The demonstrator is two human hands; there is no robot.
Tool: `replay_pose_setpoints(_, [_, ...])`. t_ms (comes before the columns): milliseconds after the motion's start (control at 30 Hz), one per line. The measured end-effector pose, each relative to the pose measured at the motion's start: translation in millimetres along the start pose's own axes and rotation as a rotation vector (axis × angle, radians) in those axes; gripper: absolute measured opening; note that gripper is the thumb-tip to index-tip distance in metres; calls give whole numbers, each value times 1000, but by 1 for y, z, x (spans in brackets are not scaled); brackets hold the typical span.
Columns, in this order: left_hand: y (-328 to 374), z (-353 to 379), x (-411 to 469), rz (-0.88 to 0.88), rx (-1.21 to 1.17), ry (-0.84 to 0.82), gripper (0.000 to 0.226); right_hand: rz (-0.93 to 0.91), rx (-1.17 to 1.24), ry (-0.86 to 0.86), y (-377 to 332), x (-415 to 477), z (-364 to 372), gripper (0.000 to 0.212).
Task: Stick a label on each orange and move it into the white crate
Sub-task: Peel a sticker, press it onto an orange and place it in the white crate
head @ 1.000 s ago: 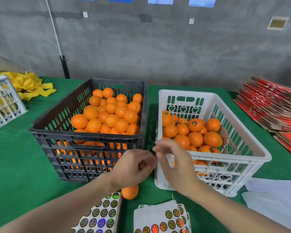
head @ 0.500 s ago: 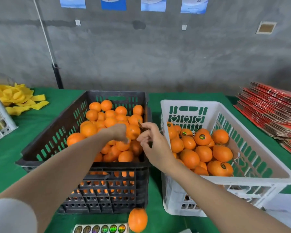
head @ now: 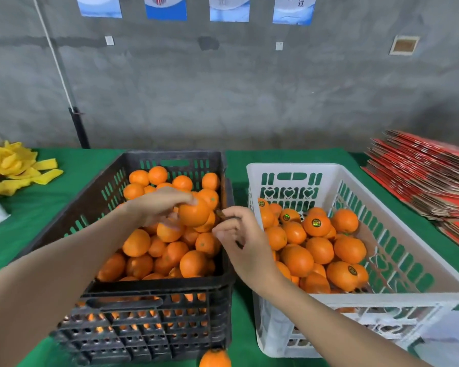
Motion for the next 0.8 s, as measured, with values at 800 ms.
replay_pose_setpoints(800, [35, 119, -86, 140, -647, -109, 48, -169, -340, -80, -58, -15, -73, 8])
Point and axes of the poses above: each hand's wrist, its own x-axis towards the middle knuckle, its own z-axis out of the palm, y = z × x, the point moved 5 cm from there along x, towards the middle knuckle, and after that the axes turned 3 degrees about x, right-handed, at the moved point
